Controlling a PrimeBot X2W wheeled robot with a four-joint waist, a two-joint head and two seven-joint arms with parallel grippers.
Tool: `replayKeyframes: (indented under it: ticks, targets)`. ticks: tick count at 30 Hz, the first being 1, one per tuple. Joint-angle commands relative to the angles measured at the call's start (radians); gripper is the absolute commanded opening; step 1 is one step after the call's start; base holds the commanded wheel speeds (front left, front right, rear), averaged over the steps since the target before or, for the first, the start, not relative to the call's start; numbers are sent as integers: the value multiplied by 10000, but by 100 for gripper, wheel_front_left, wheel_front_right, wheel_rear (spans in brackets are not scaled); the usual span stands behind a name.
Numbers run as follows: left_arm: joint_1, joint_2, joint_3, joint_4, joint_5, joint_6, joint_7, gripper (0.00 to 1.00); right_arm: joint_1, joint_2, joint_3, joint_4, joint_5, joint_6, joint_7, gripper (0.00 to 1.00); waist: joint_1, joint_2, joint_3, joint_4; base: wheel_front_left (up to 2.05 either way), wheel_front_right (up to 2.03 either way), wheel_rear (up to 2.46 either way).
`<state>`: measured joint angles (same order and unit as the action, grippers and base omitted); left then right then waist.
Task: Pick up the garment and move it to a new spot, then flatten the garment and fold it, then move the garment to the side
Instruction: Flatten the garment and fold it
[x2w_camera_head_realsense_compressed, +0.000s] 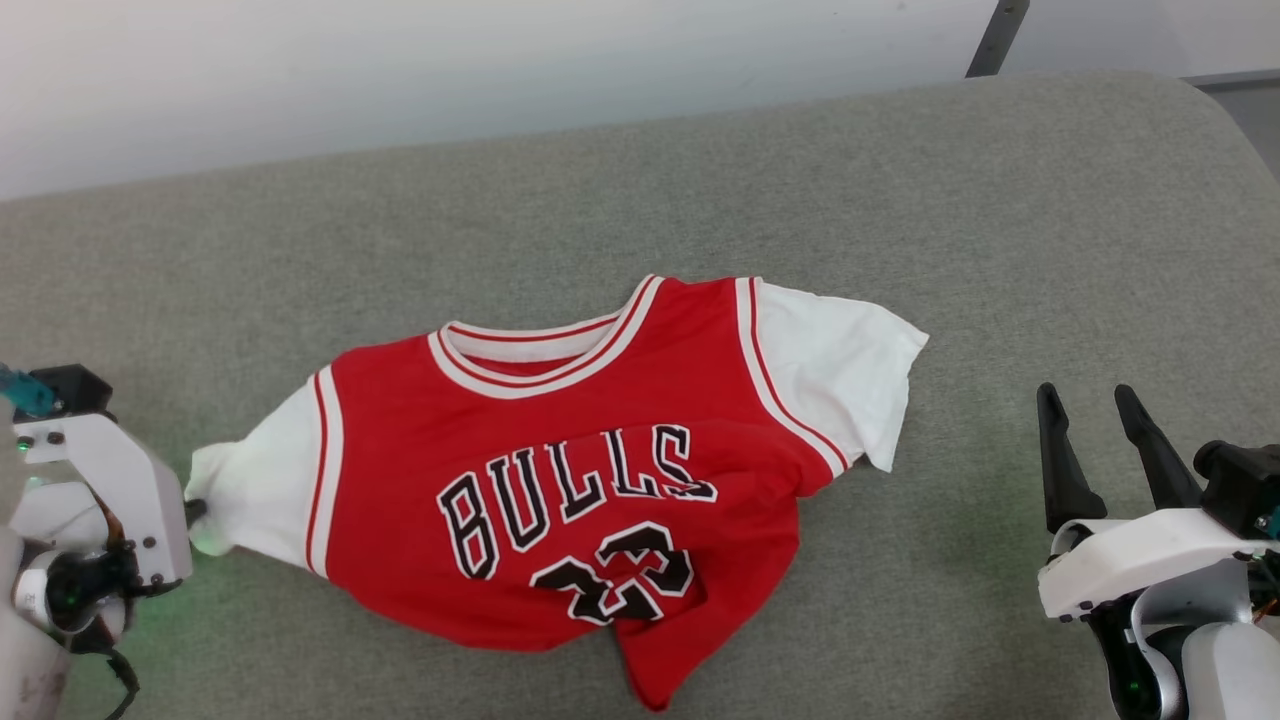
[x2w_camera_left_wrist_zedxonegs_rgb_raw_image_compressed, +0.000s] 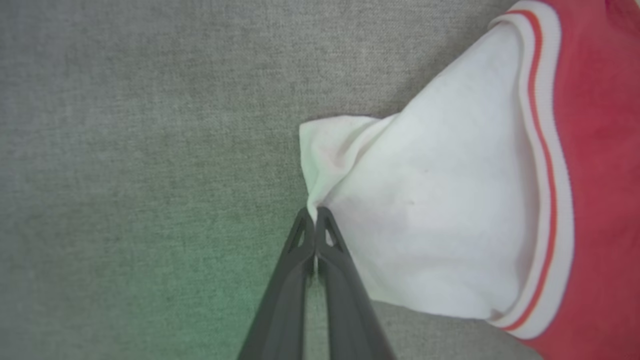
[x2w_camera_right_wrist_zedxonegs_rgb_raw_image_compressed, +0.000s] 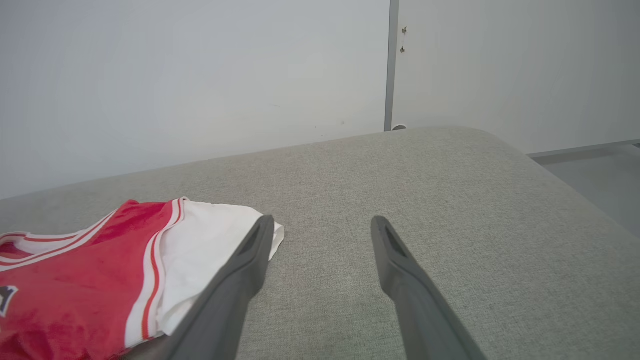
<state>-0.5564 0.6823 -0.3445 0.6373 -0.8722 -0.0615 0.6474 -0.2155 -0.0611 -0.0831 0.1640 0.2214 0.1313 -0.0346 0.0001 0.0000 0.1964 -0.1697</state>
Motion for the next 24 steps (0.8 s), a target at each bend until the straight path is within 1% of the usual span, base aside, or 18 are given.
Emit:
replayKeyframes:
  ticks: [1, 2, 9, 19, 24]
  targets:
    - [-15, -57, 33, 88, -77, -22, -59, 93, -62, -13, 36, -53, 18, -10, -12, 100, -1, 0, 3, 26, 0, 0, 0]
    - [-44, -92, 52, 145, -92, 5, -63, 100, -70, -12, 46, -61, 11, -10, 1, 100, -1, 0, 3, 42, 0, 0, 0]
    - [-245, -144, 79, 4, -182, 161, 35, 100, -34, -18, 49, -148, 27, -10, 64, 100, -1, 0, -105, 267, 0, 0, 0]
    - [-90, 22, -58, -1278, 124, 348, -188, 100, 24, -65, 185, -502, 0, -10, 25, 100, -1, 0, -453, 568, 0, 0, 0]
    - [-141, 38, -156, -1565, 289, 379, -323, 100, -32, -61, 320, -814, 27, -10, 141, 100, -1, 0, -459, 570, 0, 0, 0]
